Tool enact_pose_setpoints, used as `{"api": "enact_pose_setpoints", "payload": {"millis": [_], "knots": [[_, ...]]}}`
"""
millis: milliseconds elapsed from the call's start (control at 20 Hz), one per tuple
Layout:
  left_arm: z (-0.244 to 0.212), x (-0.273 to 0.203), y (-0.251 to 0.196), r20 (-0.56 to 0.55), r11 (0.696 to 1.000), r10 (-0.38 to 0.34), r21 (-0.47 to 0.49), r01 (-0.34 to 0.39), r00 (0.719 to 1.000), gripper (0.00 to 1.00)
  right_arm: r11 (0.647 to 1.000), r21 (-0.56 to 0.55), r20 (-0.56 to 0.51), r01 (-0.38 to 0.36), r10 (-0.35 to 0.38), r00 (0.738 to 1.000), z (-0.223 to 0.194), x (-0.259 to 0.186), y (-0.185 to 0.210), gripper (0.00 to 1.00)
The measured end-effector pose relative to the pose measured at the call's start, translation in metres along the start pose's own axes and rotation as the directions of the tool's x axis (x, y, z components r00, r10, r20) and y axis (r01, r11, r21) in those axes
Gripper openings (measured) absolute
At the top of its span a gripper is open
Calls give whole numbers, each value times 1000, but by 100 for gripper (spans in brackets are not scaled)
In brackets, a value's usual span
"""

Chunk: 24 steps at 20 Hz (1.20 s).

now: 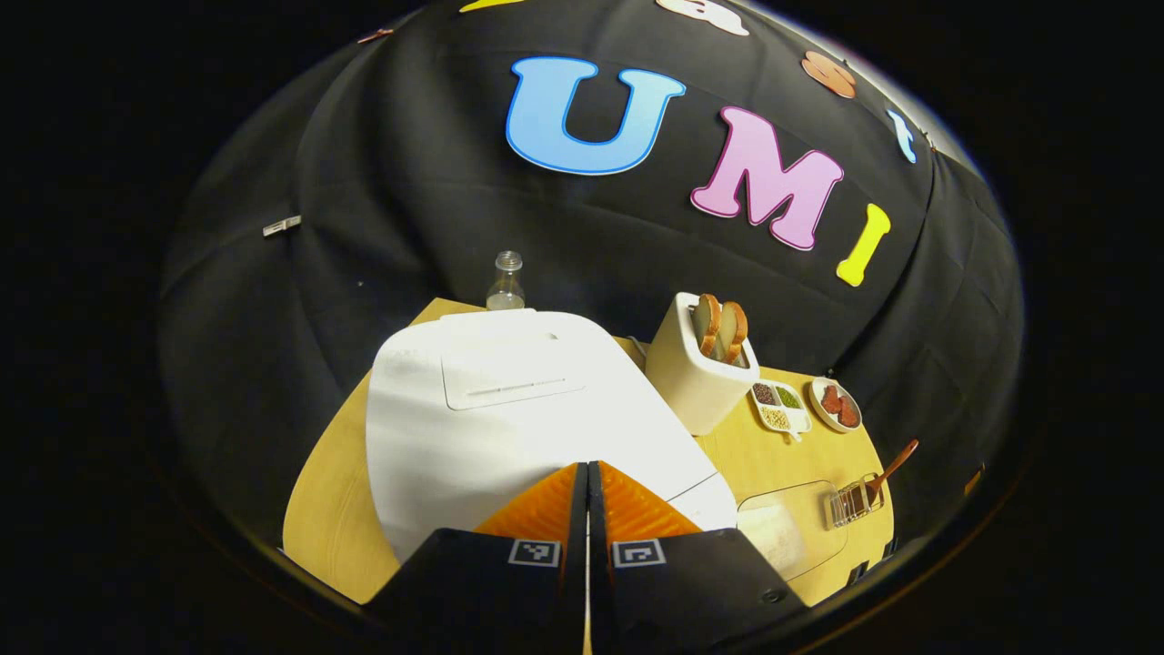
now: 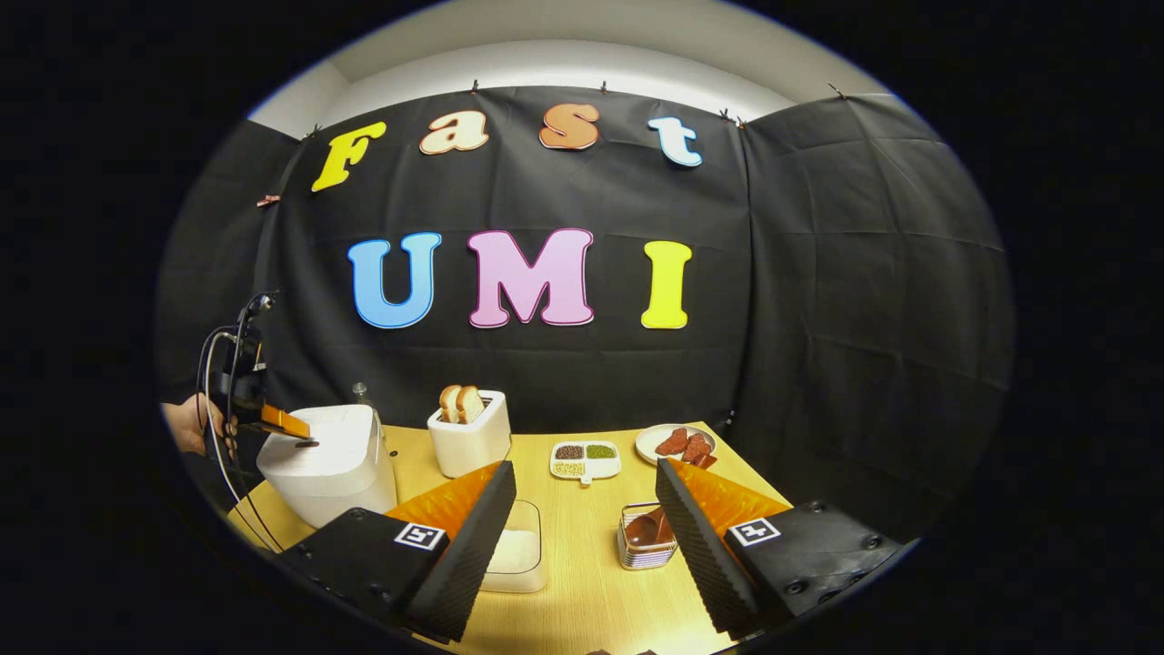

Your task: Close the left gripper, press the button to open the rice cooker; take a wooden spoon from the chopstick holder with the right hand, scoop a spoonful of rice and pour it into the rice cooker, then put the wooden spoon back into the chopstick holder.

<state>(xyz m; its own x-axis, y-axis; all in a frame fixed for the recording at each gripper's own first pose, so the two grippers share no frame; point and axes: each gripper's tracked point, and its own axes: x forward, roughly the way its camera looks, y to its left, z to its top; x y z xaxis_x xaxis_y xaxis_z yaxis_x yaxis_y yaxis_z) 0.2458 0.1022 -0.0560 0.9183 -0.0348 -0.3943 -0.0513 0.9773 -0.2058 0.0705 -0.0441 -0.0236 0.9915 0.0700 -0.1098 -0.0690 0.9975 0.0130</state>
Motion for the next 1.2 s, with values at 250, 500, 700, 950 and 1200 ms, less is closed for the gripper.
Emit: {"api": "enact_pose_setpoints", "payload": {"millis": [250, 500, 700, 950, 1200], "knots": [[-9, 4, 2, -13, 999, 8, -42, -9, 1000, 7, 1000, 9, -10, 15, -15, 1000, -3, 1, -10, 97], [-12, 6, 2, -14, 999, 51, 4, -51, 999, 8, 999, 30, -16, 13, -12, 1000, -5, 8, -19, 97], [-4, 0, -1, 38, 995, 104, 9, -104, 994, 8, 998, 69, -10, 5, -5, 1000, -3, 19, -26, 97], [61, -47, -19, 282, 963, 205, 113, -244, 937, 8, 994, 103, -20, -20, 23, 1000, -9, 33, -31, 98], [68, -101, -83, 403, 978, 118, 111, -176, 908, 8, 991, 131, -61, -9, 17, 998, -23, 49, -48, 98]]}}
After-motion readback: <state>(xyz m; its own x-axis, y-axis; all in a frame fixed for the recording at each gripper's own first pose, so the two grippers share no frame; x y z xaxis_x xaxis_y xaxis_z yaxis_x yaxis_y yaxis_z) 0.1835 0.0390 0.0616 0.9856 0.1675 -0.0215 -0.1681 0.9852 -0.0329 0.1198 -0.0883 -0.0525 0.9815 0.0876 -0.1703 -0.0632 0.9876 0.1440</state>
